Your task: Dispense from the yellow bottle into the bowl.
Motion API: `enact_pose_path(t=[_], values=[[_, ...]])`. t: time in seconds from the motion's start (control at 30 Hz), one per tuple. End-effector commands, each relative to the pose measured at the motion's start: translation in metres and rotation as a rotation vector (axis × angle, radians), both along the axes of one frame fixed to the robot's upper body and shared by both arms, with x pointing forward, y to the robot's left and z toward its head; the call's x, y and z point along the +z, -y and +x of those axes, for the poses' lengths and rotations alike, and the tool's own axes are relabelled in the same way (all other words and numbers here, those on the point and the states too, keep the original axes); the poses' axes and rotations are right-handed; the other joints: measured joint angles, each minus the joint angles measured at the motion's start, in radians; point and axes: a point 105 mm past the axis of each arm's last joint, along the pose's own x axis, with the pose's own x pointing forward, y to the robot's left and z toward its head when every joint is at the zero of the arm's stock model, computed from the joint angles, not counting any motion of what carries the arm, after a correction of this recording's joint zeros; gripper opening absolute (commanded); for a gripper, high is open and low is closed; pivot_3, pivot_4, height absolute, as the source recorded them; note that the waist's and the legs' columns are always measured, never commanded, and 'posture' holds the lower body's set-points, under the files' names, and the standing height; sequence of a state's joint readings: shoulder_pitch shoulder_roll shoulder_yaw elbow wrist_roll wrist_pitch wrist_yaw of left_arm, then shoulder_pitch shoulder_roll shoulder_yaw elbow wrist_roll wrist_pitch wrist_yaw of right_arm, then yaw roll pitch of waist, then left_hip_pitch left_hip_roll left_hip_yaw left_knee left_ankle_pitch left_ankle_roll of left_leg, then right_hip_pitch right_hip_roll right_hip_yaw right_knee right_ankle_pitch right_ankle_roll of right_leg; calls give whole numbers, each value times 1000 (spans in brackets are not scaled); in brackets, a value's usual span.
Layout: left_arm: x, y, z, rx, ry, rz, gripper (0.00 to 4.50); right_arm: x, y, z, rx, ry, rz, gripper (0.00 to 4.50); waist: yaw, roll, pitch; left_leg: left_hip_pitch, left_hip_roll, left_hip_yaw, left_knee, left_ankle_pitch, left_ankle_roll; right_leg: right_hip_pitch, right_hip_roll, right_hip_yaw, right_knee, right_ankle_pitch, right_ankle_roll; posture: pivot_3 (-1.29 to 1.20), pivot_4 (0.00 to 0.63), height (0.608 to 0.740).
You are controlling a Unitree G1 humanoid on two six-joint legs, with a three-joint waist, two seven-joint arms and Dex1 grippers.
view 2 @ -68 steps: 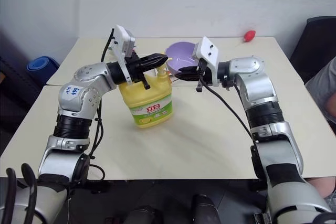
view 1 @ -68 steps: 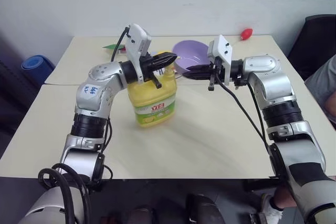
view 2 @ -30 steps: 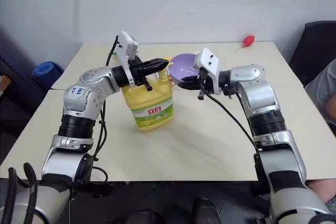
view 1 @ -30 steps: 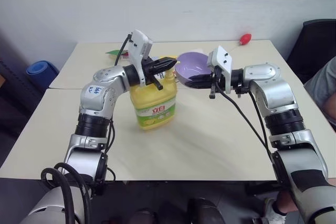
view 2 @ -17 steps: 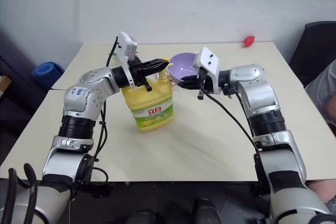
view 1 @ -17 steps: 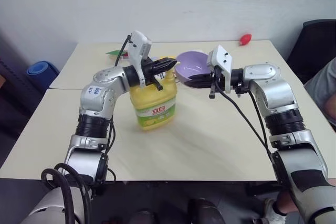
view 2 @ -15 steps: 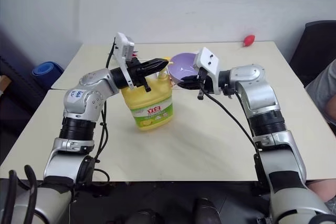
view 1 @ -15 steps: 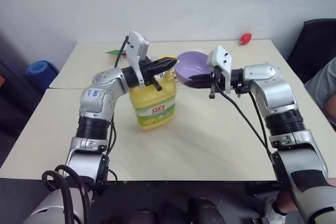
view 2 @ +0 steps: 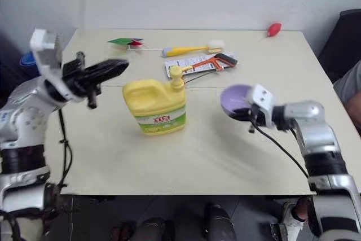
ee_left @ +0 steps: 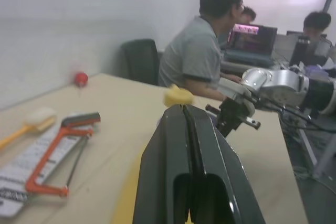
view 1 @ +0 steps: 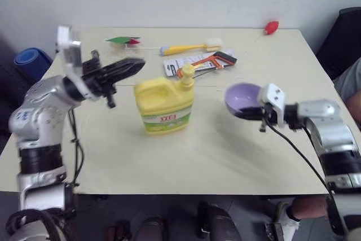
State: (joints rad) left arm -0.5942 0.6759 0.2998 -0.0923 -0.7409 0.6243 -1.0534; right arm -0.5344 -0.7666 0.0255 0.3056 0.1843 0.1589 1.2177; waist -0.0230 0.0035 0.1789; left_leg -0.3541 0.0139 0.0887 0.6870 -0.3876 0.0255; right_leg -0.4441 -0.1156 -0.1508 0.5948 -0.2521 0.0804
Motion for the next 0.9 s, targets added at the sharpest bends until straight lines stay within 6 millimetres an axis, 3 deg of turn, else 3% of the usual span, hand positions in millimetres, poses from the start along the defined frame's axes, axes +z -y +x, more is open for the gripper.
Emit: enact_pose_path(t=[0.03,0.23,0.33,0.43,0.6,0.67,0.77,0.83,0.9], values=[[-12,-10,-22,12,2,89,15,5,18,-11,-28,85,30,0,0,1,5,0,0,0,2,0,0,1,0,0,0,1,0,0,150,740],[-80,-64,-38,204,-133,227,15,-41,47,-27,-108,71,21,0,-3,6,13,4,2,1,10,1,1,7,1,4,-1,7,-2,0,150,740],[-109,-79,-45,284,-186,250,553,-45,49,-25,-161,98,128,0,-3,6,13,4,3,2,11,0,0,6,1,10,-1,7,-3,0,150,740],[-136,-85,-55,327,-218,303,1478,-42,55,-26,-177,150,176,937,-1,8,13,4,4,2,10,0,-1,6,1,12,0,8,-4,0,150,740],[-156,-90,-67,403,-214,342,2991,-2,55,-39,-100,317,254,2676,4,9,14,2,4,2,11,-1,0,5,0,12,-1,8,-4,0,150,740],[-161,-86,-76,416,-174,348,3622,8,41,-56,1,335,269,3410,7,9,14,3,5,3,11,-1,0,5,-1,13,0,8,-4,0,150,740],[-174,-83,-86,435,-147,393,4488,9,16,-82,92,261,327,4446,19,9,14,4,8,3,10,-3,-1,5,-1,13,-1,8,-4,0,150,740],[-182,-77,-93,430,-140,407,4500,-5,-4,-109,206,196,313,4480,23,9,13,3,8,4,11,-4,-1,5,0,13,-1,8,-5,0,150,740],[-190,-74,-96,448,-140,426,4500,-18,-13,-124,239,144,314,4480,27,9,13,4,8,4,11,-5,-1,4,0,14,-3,8,-5,0,150,740]])
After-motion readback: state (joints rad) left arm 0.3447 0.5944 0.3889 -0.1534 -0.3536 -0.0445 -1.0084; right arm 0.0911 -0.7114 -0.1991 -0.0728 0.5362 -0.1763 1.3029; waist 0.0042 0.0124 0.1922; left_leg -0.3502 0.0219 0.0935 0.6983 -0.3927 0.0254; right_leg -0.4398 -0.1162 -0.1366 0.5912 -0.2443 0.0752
